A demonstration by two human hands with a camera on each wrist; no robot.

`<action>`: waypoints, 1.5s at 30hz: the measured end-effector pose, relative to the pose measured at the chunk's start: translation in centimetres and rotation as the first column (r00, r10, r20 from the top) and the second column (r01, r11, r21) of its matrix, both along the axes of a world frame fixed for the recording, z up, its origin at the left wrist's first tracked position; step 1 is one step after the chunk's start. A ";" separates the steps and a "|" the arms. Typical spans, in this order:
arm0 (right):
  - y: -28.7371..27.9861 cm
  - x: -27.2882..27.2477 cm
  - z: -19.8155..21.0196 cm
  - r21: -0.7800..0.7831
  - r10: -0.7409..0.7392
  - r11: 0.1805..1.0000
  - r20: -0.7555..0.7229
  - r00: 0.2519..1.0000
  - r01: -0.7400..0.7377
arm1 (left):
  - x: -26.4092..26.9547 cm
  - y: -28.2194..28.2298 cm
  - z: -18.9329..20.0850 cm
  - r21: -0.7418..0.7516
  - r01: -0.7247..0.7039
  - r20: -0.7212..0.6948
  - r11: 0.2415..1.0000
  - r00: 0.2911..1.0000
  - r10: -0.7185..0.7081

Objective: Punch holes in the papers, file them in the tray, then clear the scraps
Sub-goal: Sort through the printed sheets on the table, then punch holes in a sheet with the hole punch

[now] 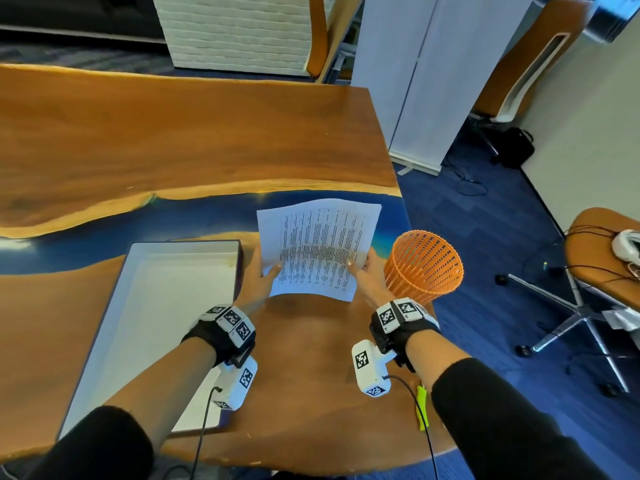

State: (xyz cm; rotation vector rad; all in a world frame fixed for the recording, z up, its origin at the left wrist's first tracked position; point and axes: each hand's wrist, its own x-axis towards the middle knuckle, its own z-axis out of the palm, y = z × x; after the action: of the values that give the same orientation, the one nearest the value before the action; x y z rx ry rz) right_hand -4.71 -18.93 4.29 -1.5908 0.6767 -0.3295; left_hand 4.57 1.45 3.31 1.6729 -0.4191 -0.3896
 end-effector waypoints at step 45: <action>-0.2 -23.6 -7.4 -0.370 -0.260 0.898 -0.882 0.393 -0.237 | -8.2 -1.2 -6.2 0.133 0.095 -0.356 0.987 0.934 -0.042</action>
State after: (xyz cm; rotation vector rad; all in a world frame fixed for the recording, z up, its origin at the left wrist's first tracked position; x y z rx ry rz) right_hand -28.29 -19.09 -3.13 -2.1936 1.5775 0.5518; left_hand -3.67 0.27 -2.86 1.6906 -0.1838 -0.7752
